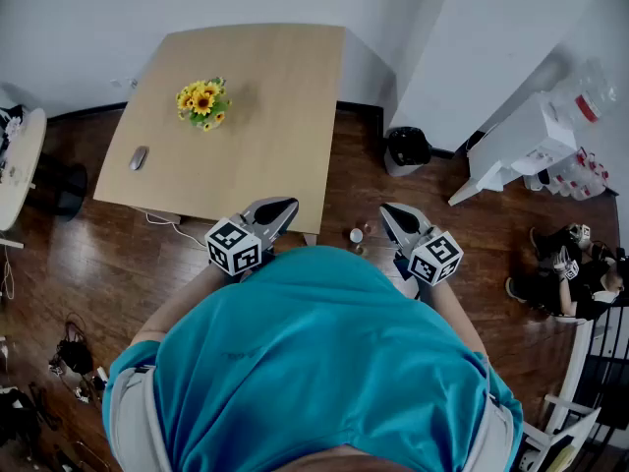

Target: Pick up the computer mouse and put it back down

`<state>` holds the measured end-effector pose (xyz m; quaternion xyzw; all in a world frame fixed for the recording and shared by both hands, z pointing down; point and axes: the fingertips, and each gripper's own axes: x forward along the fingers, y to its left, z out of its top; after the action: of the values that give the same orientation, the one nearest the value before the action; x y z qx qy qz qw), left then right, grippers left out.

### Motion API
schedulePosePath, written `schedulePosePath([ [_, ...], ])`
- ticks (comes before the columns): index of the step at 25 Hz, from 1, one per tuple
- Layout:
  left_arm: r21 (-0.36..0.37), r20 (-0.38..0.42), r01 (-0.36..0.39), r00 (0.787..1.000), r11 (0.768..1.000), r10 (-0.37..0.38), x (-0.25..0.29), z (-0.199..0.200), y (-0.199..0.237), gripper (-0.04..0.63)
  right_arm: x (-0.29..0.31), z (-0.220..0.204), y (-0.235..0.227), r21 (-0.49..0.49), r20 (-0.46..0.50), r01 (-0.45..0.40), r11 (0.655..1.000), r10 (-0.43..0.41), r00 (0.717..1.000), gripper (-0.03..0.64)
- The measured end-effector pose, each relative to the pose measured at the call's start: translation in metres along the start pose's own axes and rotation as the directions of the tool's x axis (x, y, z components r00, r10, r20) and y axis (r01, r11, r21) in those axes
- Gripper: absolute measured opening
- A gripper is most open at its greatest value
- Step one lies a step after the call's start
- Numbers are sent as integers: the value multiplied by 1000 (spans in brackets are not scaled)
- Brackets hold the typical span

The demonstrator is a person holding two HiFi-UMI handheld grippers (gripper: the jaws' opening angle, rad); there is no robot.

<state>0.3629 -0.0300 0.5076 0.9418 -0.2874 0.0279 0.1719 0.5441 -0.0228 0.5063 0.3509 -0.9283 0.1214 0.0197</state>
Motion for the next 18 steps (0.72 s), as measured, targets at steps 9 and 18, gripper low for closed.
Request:
schedulePosePath([
  [9, 20, -5, -33, 999, 999, 34, 8, -1, -6, 5, -5, 1, -12, -1, 9, -25, 1000, 25, 1000, 2],
  [18, 9, 35, -6, 999, 1000, 6, -30, 11, 29, 5, 39, 0, 18, -7, -12, -5, 1000, 5, 1000, 2],
])
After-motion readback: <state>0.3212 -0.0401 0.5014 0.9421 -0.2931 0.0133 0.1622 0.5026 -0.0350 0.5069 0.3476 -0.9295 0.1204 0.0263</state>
